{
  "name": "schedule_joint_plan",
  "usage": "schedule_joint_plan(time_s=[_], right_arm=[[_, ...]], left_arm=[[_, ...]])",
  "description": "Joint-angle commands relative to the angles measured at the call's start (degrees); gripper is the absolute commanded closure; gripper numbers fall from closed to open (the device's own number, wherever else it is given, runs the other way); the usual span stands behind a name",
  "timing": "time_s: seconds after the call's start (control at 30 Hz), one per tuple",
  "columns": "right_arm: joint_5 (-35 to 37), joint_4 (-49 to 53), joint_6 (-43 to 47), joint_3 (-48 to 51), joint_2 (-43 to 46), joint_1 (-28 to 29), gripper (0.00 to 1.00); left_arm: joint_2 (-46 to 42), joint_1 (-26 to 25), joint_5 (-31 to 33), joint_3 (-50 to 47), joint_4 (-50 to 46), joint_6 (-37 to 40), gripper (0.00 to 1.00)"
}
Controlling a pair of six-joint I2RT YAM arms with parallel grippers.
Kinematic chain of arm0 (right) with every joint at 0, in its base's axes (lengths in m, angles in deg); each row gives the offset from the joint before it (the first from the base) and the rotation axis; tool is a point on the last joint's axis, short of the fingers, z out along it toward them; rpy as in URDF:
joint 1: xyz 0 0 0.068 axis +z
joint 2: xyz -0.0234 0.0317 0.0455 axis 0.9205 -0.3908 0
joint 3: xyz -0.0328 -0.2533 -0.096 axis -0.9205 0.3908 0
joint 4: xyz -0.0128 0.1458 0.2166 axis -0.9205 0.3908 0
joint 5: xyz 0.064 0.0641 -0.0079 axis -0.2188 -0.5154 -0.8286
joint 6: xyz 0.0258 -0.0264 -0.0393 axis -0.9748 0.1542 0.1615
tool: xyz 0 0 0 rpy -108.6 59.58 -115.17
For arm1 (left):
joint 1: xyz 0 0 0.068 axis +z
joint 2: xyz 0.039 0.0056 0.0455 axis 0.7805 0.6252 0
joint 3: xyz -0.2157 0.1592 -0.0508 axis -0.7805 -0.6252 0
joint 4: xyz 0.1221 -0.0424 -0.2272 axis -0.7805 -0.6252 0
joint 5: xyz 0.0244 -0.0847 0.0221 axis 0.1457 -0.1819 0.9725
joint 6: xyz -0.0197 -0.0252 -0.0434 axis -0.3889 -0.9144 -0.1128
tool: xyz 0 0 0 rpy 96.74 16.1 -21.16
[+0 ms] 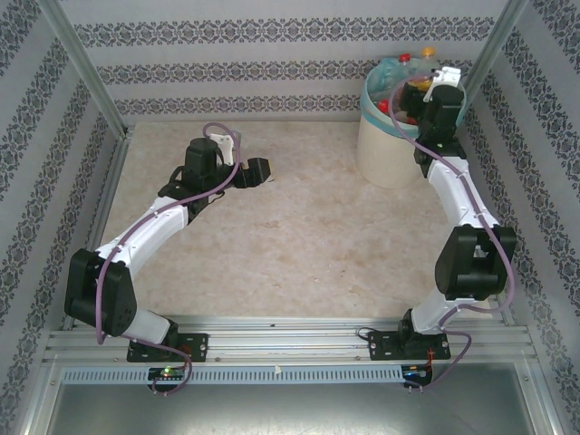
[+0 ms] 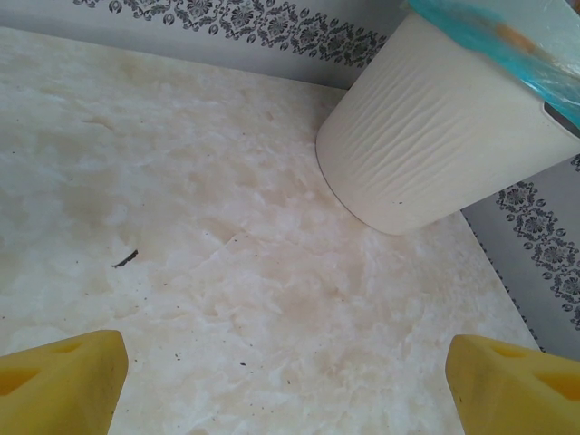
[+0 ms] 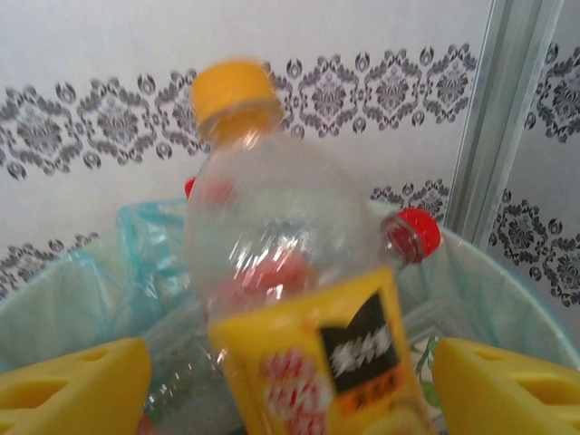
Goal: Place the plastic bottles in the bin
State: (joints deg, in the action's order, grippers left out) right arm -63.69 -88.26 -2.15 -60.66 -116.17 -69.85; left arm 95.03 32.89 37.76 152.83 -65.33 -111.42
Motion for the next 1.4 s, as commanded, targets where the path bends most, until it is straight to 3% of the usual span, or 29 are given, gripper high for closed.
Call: schedule_joint_plan(time_s=[0.0, 0.23, 0.47, 0.93, 1.27, 1.37], right_arm=[[-0.7, 3.1, -2.0, -3.8, 2.9, 0.2, 0.2], [0.6, 6.5, -1.8, -5.6, 1.7, 0.2, 0.27], [2.1, 7.4, -0.1, -3.6, -1.2, -0.3, 0.44], [0.8, 6.9, -1.2, 5.8, 0.4, -2.5, 0.56], [-2.2, 10.7, -2.9, 5.0, -1.2, -3.7, 0.59], [-3.6, 11.5, -2.9, 4.8, -1.2, -3.8, 0.54]], left_arm=[[0.5, -0.5, 0.5, 0.0, 2.1, -0.9, 0.09], [0.7, -0.4, 0.5, -0.1, 2.4, -1.0, 0.09], [1.0, -0.5, 0.4, -0.3, 2.5, -1.0, 0.09], [1.1, -0.4, 0.4, -0.9, 2.9, -1.0, 0.09], [0.9, -0.4, 0.5, -1.5, 2.8, -1.3, 0.09], [0.9, -0.4, 0.5, -1.7, 2.8, -1.6, 0.09]])
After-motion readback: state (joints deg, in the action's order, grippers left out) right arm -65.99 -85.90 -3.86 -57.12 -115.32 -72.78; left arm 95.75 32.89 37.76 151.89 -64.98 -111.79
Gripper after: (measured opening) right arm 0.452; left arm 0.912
